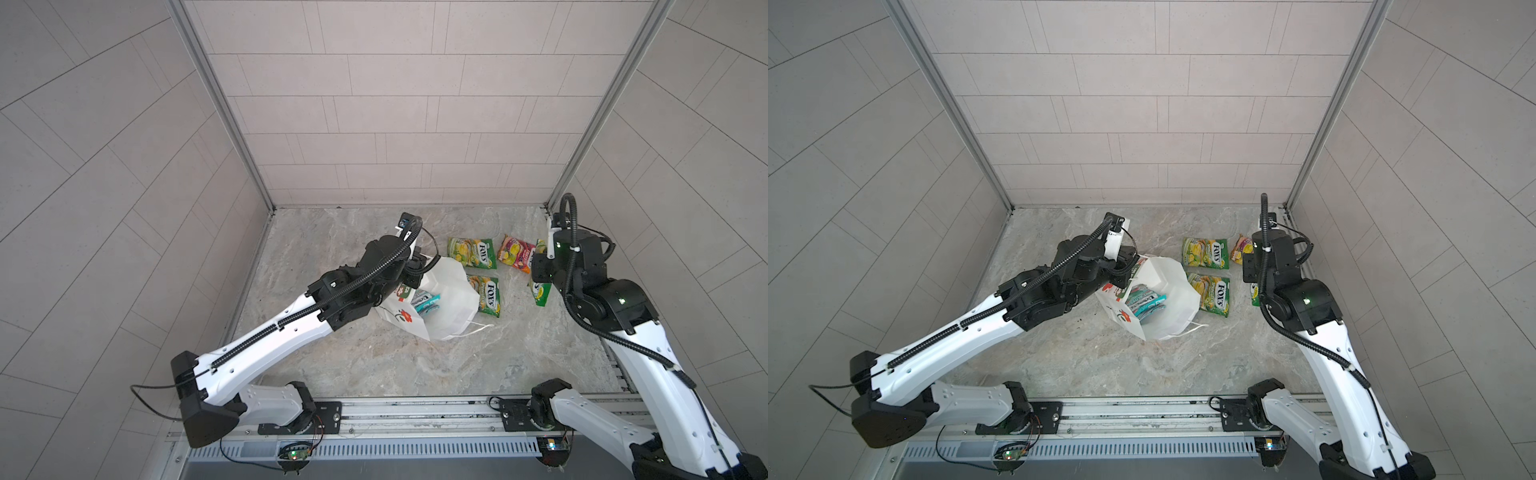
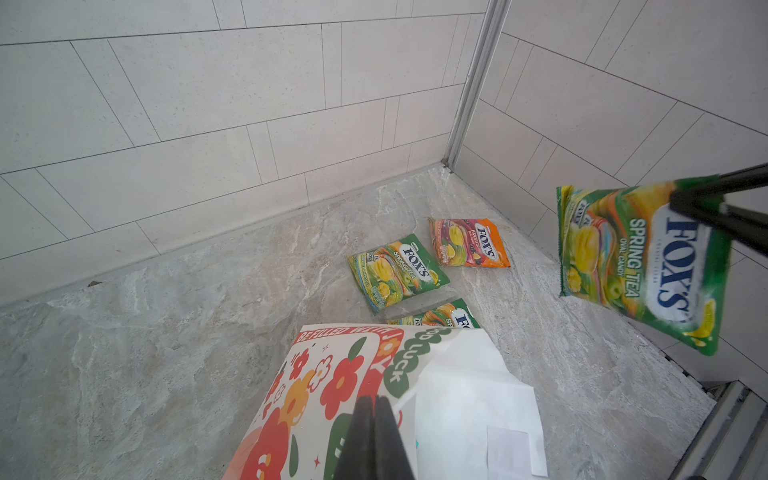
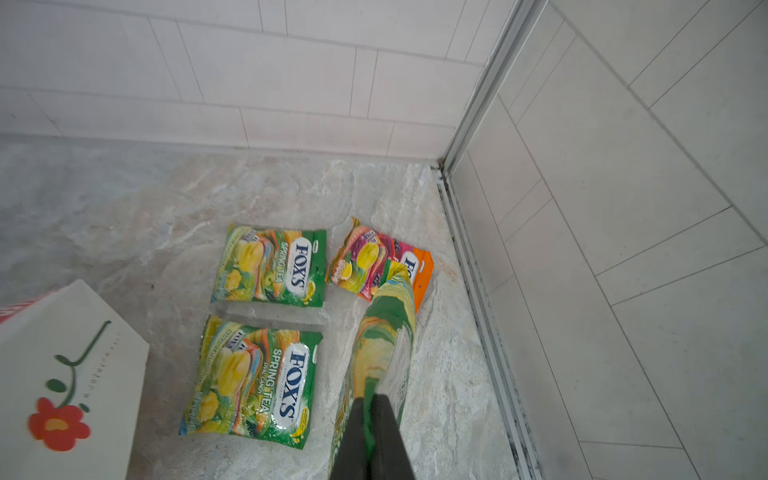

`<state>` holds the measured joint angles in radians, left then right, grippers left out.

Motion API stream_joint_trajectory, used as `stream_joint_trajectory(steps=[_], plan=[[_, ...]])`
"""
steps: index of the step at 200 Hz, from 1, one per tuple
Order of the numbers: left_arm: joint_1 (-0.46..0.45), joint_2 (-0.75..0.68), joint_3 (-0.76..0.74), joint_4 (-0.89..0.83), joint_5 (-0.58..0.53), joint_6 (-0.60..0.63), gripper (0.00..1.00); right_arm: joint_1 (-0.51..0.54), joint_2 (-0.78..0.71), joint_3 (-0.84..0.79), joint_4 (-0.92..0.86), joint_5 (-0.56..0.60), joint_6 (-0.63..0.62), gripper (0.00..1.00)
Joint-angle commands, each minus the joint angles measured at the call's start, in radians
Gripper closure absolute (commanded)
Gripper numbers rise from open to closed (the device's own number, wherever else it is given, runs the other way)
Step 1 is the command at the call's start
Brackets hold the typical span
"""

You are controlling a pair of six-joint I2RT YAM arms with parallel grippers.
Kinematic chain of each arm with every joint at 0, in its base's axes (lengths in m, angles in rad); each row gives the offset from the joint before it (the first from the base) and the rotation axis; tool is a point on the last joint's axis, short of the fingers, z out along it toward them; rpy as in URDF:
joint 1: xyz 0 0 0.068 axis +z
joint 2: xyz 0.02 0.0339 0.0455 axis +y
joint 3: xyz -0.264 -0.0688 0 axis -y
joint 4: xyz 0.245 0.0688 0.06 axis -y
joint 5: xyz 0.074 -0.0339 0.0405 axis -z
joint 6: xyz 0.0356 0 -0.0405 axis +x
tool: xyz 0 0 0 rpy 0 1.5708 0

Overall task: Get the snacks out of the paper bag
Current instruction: 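Carry the green pack beside the other packs and lower it onto the table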

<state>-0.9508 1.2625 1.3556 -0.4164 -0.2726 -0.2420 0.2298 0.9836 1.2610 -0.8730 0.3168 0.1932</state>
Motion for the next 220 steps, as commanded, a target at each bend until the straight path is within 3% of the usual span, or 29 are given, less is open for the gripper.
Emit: stream_joint_trajectory(steps=[1, 83, 169, 220], plan=[[-0.002, -0.026, -0.014, 0.008, -0.020, 0.018, 1.00, -0.043, 0.038, -0.018, 0.013, -0.051, -0.021, 1.00], [-0.003, -0.020, -0.014, 0.010, -0.016, 0.021, 1.00, -0.108, 0.280, -0.050, 0.061, -0.183, -0.071, 1.00], [-0.003, -0.006, -0.001, 0.000, -0.020, 0.025, 1.00, -0.209, 0.385, -0.061, 0.071, -0.341, -0.103, 1.00], [-0.002, 0.007, 0.014, -0.006, -0.011, 0.025, 1.00, -0.252, 0.464, -0.037, 0.039, -0.316, -0.131, 1.00]])
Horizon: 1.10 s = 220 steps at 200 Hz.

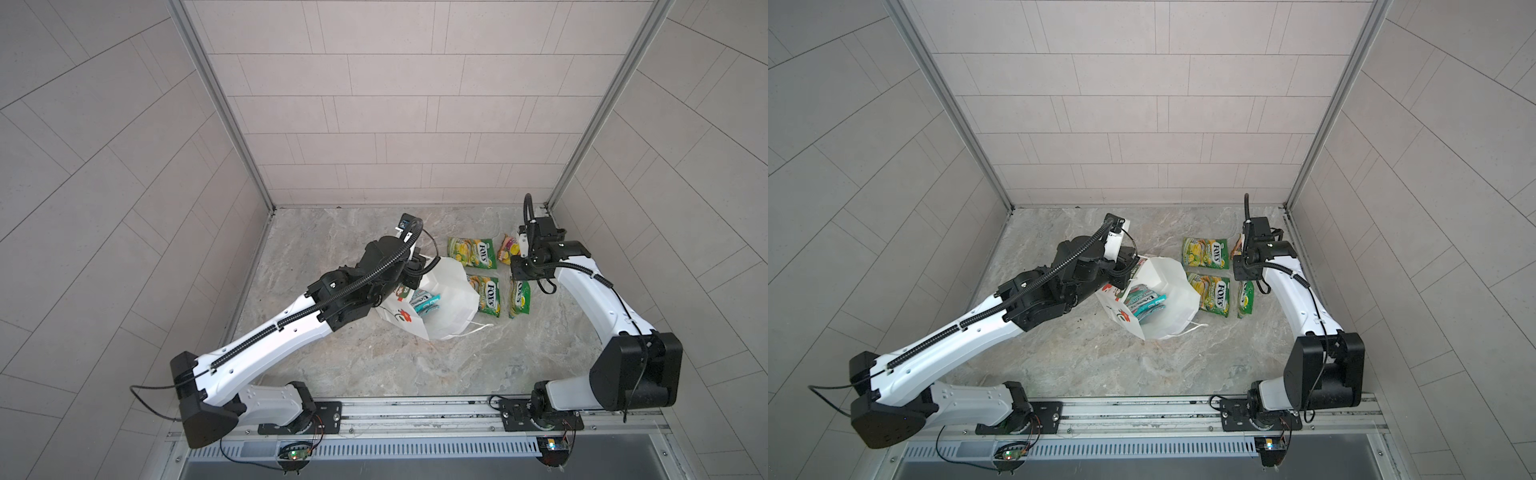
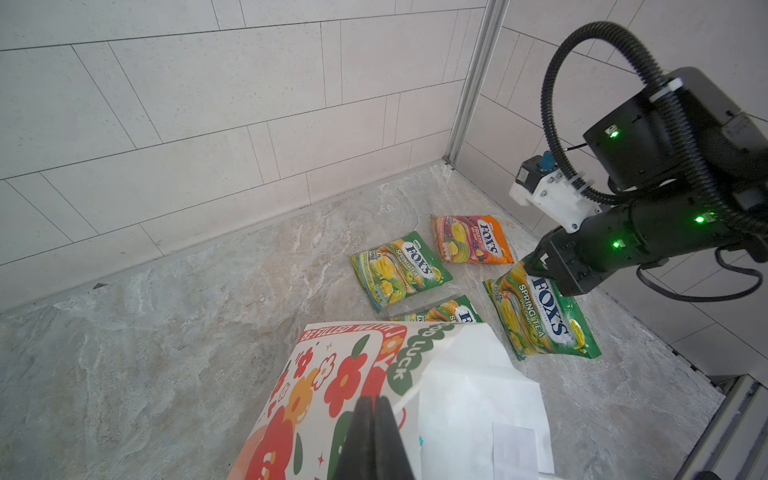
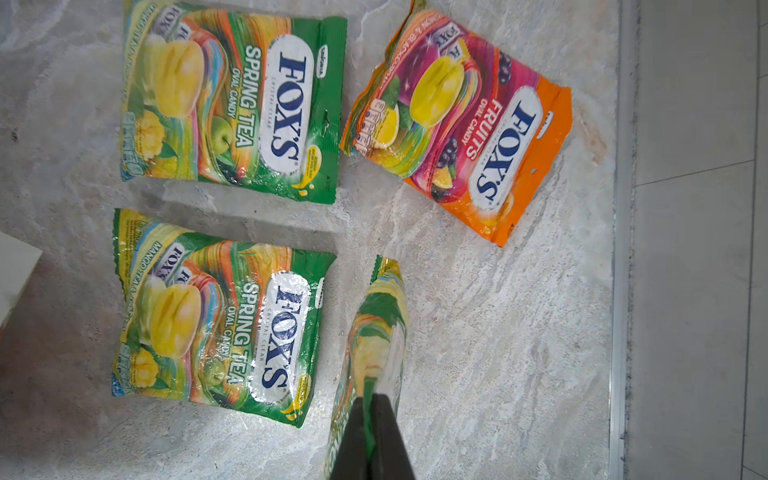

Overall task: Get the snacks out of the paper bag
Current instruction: 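Carry the green pack beside the other packs and lower it onto the table, then open the right gripper to release the green pack and raise it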

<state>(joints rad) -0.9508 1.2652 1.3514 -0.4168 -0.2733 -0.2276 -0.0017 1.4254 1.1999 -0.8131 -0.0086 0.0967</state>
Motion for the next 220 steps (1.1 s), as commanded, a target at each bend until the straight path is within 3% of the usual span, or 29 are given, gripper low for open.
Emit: stream_joint_trajectory(steps=[1, 26, 77, 167, 199, 220], plan=[[-0.003, 0.005, 0.017, -0.005, -0.010, 0.011, 1.00, -0.021, 0.025, 0.025, -0.023, 0.010, -0.035, 1.00], [-0.002, 0.011, 0.022, -0.005, -0.007, 0.011, 1.00, -0.037, 0.061, 0.045, -0.035, 0.050, -0.046, 1.00], [-0.003, 0.014, 0.028, -0.005, -0.011, 0.016, 1.00, -0.051, 0.139, 0.076, -0.049, 0.151, -0.036, 0.70], [-0.003, 0.011, 0.027, -0.005, -0.011, 0.020, 1.00, -0.067, 0.158, 0.086, -0.036, 0.307, 0.053, 0.35], [-0.002, 0.007, 0.023, -0.004, -0.008, 0.021, 1.00, -0.068, 0.124, 0.073, -0.025, 0.307, 0.082, 0.30], [-0.002, 0.005, 0.022, -0.002, -0.008, 0.022, 1.00, -0.067, 0.070, 0.050, 0.002, 0.232, 0.097, 0.30]])
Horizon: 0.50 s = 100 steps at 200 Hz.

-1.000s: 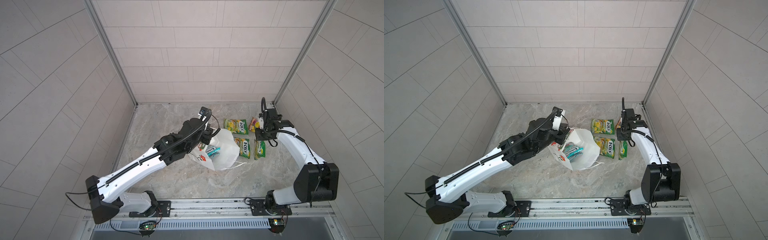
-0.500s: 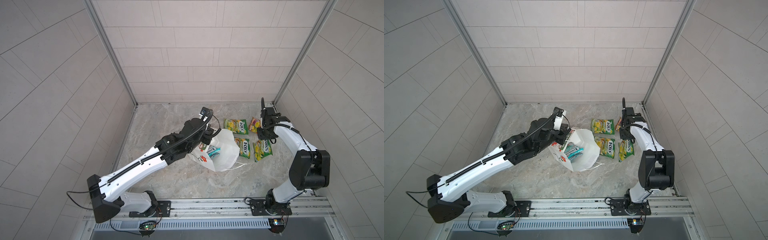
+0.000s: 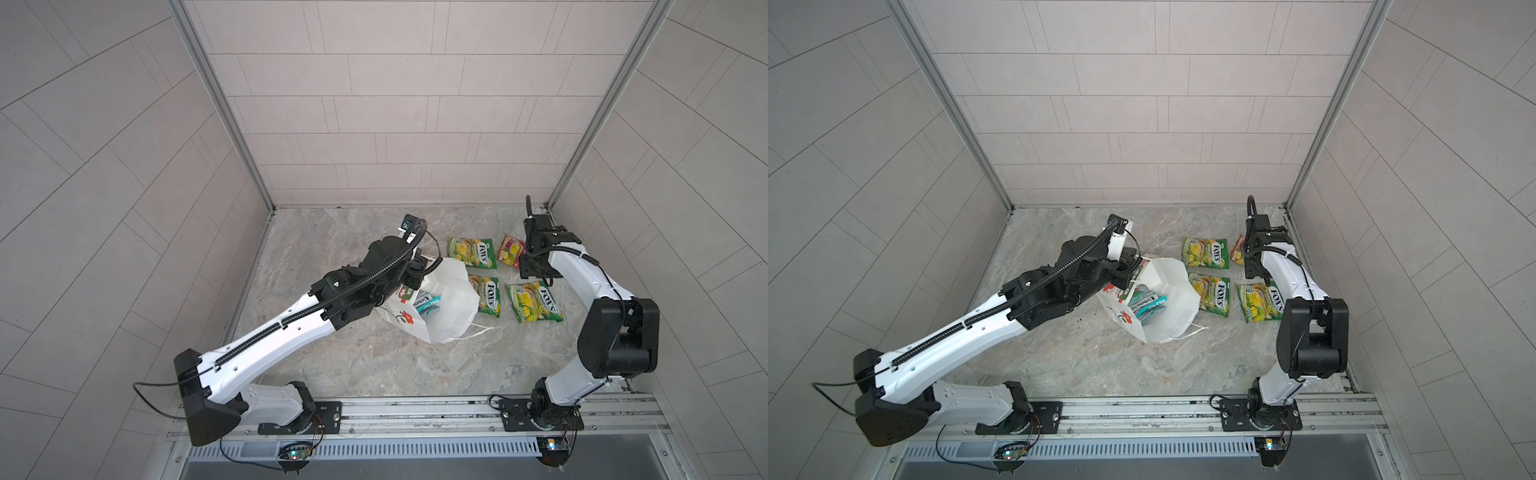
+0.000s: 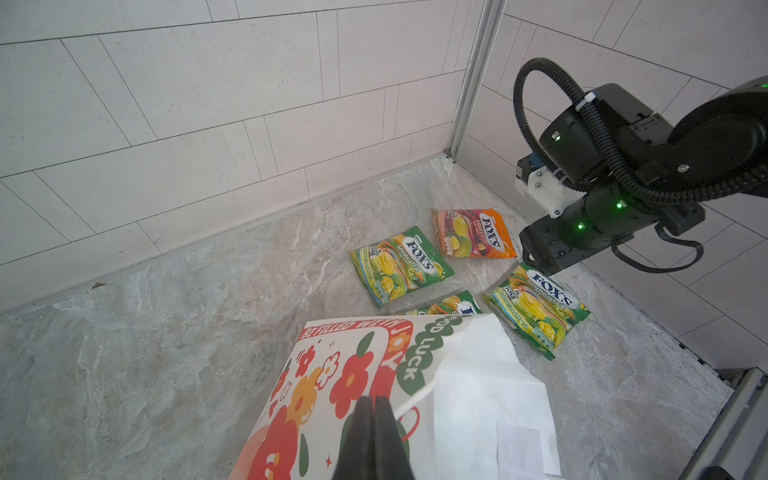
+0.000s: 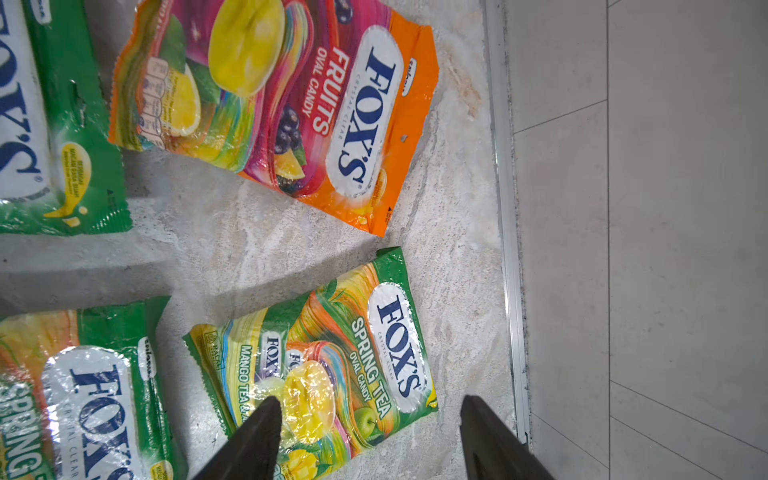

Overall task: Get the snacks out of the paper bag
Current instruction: 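Open the right gripper to release the green pack and raise it, then move the right gripper back over the bag opening and lower it inside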

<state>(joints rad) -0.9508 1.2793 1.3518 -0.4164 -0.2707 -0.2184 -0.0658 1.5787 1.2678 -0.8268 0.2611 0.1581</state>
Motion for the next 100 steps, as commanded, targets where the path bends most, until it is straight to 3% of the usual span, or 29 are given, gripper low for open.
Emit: stream_joint_trajectory(steps=[1, 21, 47, 82, 100], plan=[[-0.002, -0.010, 0.021, -0.003, -0.010, 0.013, 1.00, -0.004, -0.086, -0.019, 0.016, -0.044, 0.035, 0.30], [-0.003, -0.013, 0.014, 0.007, -0.009, 0.013, 1.00, -0.002, -0.169, -0.048, 0.056, -0.213, 0.052, 0.31], [-0.002, -0.019, 0.005, 0.020, -0.006, 0.013, 1.00, -0.002, -0.304, -0.130, 0.176, -0.517, 0.064, 0.31], [-0.002, -0.024, -0.005, 0.032, 0.006, 0.012, 1.00, 0.019, -0.492, -0.254, 0.388, -0.833, 0.263, 0.31], [-0.003, -0.031, -0.017, 0.053, 0.014, 0.014, 1.00, 0.058, -0.553, -0.271, 0.438, -0.920, 0.320, 0.31]])
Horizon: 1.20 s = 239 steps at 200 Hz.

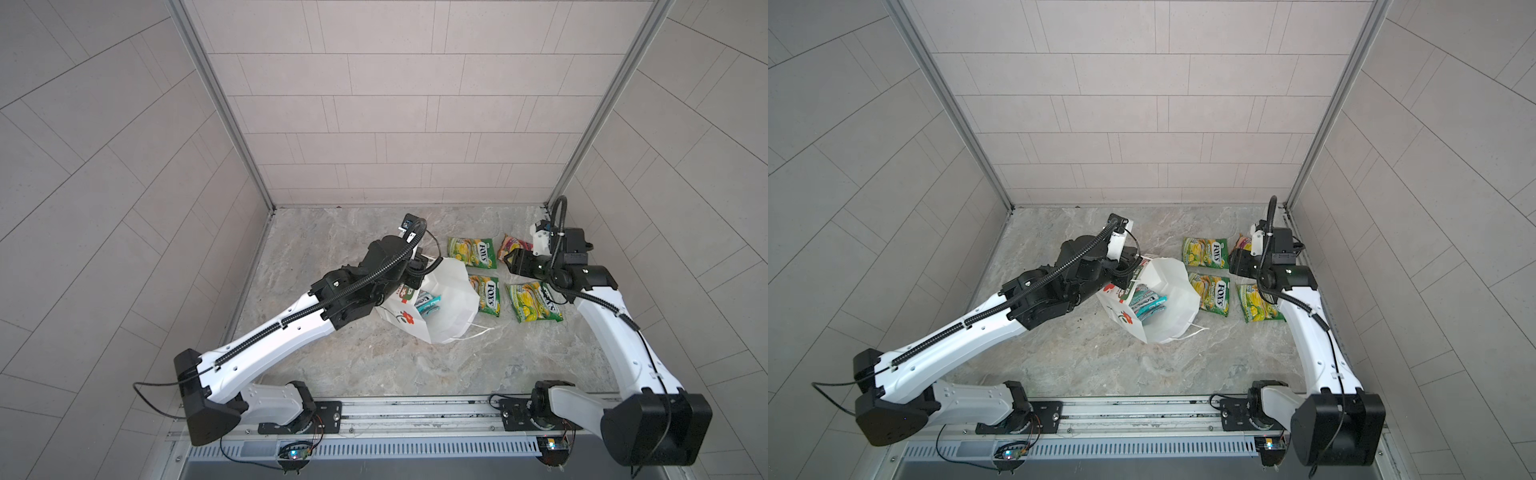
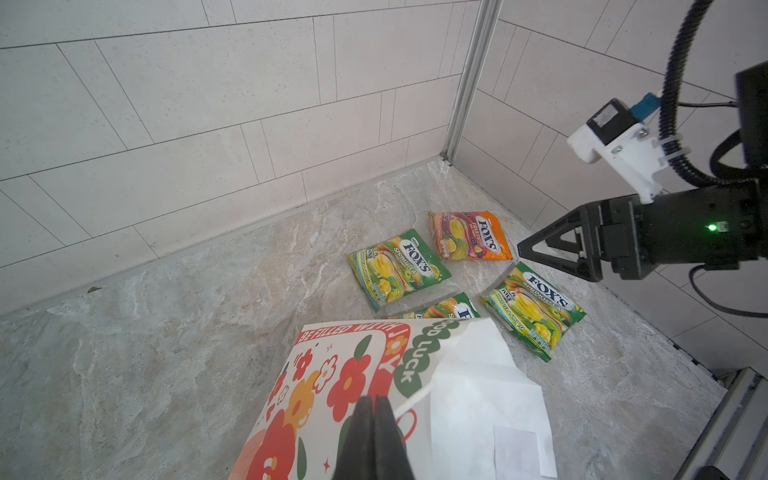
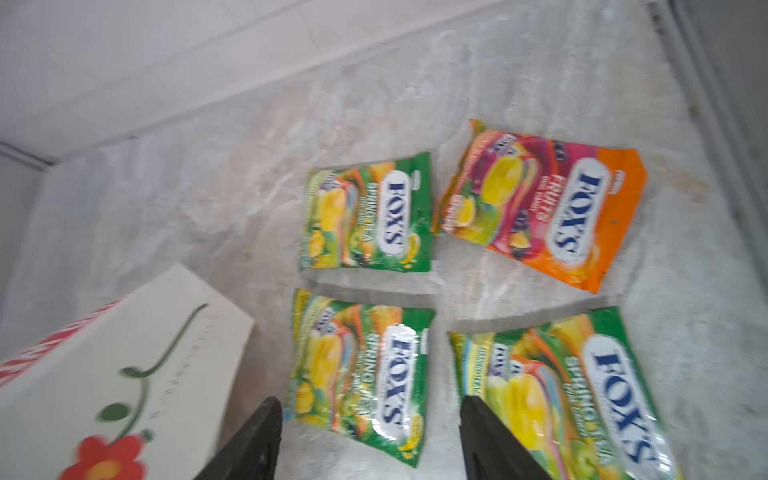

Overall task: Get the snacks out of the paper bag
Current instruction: 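Move the right gripper back over the bag opening and lower it inside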

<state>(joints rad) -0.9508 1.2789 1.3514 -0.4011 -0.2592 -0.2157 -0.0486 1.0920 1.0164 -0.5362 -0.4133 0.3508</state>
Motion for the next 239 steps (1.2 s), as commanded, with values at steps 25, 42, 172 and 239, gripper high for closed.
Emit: stream_joint_trajectory(steps=[25, 42, 172, 239], plan=[[-0.002, -0.037, -0.024, 0.053, 0.003, 0.007, 1.00, 0.133, -0.129, -0.024, 0.145, -0.276, 0.128, 0.32], [-0.003, -0.039, -0.025, 0.059, 0.008, 0.004, 1.00, 0.203, -0.157, -0.037, 0.141, -0.282, 0.113, 0.33], [-0.003, -0.049, -0.019, 0.065, -0.004, -0.004, 1.00, 0.720, -0.039, -0.168, 0.143, -0.056, 0.001, 0.39], [-0.003, -0.105, -0.059, 0.082, 0.028, 0.009, 1.00, 0.811, 0.108, -0.181, 0.099, 0.058, -0.063, 0.39]])
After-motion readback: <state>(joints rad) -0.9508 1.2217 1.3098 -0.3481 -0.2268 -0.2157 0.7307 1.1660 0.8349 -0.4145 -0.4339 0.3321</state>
